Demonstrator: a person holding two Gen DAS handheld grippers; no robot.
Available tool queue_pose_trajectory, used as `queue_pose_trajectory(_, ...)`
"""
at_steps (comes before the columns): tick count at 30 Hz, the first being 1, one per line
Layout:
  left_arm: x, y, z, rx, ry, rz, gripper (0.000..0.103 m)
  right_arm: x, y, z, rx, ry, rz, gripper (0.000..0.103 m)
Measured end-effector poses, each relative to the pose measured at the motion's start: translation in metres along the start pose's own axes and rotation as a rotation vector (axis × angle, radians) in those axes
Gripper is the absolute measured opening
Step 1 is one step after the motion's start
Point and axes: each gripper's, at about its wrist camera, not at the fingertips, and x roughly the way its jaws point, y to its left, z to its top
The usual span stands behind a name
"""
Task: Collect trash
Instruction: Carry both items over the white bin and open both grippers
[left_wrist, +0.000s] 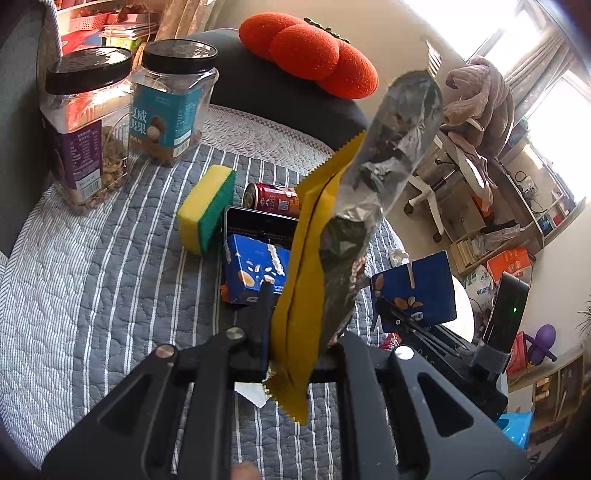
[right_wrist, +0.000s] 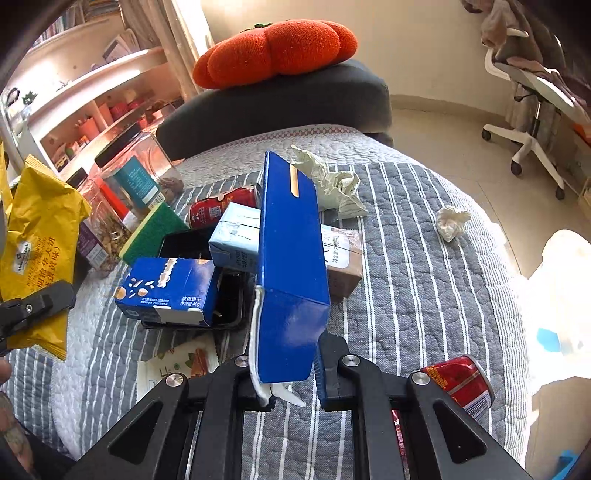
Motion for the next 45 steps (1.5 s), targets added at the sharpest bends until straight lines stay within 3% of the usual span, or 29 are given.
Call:
queue_pose_trajectory(10, 0.004, -0.021, -0.007, 0.067, 0.005, 0.010, 0.012, -0.071, -0.021, 0.023, 0.003, -0.140, -0.009, 0.016)
queue_pose_trajectory(15, 0.010, -0.036, -0.009, 0.087, 0.016, 0.013, 0.012, -0.105, -0.053, 0.032, 0.014, -0.198, -0.068, 0.016)
queue_pose_trajectory(21, 0.025, -0.071, -0.017, 0.152, 0.043, 0.003, 0.012, -0.130, -0.120, 0.036, 0.106, -0.236, -0.158, 0.016)
queue_pose_trajectory(28, 0.056, -0.128, -0.025, 0.236, 0.099, -0.026, 0.012, -0.117, -0.204, 0.030, 0.232, -0.180, -0.257, 0.019)
queue_pose_trajectory(33, 0.076, -0.174, -0.025, 0.294, 0.120, -0.058, 0.012, -0.104, -0.249, 0.015, 0.329, -0.089, -0.235, 0.022)
queue_pose_trajectory(34, 0.082, -0.183, -0.026, 0.302, 0.127, -0.068, 0.012, -0.104, -0.255, 0.014, 0.346, -0.084, -0.230, 0.028)
queue_pose_trajectory(36, 0.093, -0.198, -0.027, 0.315, 0.142, -0.084, 0.012, -0.108, -0.265, 0.012, 0.373, -0.082, -0.203, 0.051)
queue_pose_trajectory(37, 0.100, -0.206, -0.027, 0.321, 0.151, -0.094, 0.012, -0.110, -0.272, 0.011, 0.394, -0.087, -0.178, 0.072)
queue_pose_trajectory(38, 0.105, -0.214, -0.028, 0.329, 0.158, -0.103, 0.012, -0.113, -0.276, 0.010, 0.414, -0.094, -0.165, 0.083)
queue_pose_trajectory(45, 0.128, -0.270, -0.029, 0.397, 0.186, -0.143, 0.012, -0.146, -0.306, 0.003, 0.512, -0.183, -0.249, 0.084)
